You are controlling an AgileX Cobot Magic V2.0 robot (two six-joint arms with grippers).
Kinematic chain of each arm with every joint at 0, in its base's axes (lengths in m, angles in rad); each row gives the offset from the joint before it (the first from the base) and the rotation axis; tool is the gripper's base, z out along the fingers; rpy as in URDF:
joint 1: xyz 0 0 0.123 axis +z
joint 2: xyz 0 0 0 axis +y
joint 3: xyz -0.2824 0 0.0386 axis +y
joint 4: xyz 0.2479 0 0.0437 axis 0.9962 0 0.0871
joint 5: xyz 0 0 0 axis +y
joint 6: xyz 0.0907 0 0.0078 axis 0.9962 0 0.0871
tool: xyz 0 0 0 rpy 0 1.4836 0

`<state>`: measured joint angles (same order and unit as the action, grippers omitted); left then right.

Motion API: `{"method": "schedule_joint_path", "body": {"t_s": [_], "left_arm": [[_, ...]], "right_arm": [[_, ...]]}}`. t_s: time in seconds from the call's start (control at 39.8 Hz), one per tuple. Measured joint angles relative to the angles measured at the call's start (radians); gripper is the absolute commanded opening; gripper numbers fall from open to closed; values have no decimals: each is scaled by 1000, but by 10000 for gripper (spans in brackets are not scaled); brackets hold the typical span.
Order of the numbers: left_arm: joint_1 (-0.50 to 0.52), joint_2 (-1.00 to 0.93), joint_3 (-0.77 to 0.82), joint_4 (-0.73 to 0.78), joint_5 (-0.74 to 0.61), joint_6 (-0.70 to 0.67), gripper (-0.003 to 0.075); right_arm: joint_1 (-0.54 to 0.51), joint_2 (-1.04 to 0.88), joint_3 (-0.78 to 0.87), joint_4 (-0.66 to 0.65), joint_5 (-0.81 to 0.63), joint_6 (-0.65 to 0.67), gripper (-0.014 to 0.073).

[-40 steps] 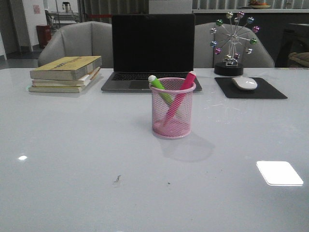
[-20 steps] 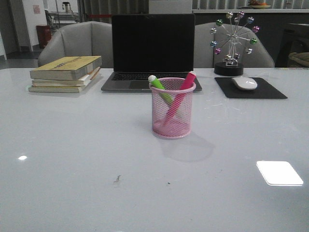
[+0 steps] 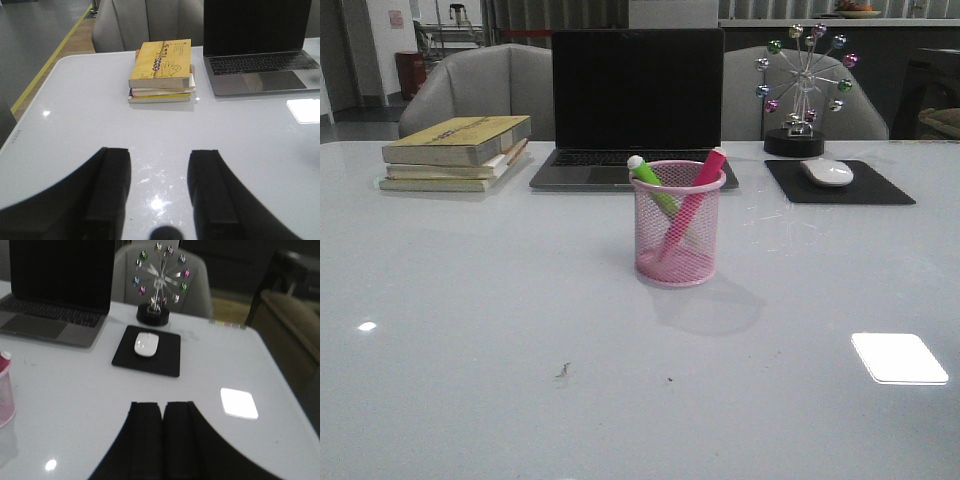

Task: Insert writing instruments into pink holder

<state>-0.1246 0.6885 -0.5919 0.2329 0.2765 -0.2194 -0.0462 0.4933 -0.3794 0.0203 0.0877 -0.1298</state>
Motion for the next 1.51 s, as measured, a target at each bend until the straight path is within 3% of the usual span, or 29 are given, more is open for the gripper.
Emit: {"method": "schedule_joint_path", "body": {"t_s": [0.15,0.58,0.73,1.51], "left_arm": [[0,0,0,0,0,0,355],[0,0,0,0,0,0,355],[0,0,0,0,0,0,355],[0,0,0,0,0,0,355]], "right_arm": [[0,-145,145,-20,-97,0,58],[0,-490,402,87,-58,0,58],[0,-504,411,99,2,0,58],[0,-504,411,112,5,0,58]]}}
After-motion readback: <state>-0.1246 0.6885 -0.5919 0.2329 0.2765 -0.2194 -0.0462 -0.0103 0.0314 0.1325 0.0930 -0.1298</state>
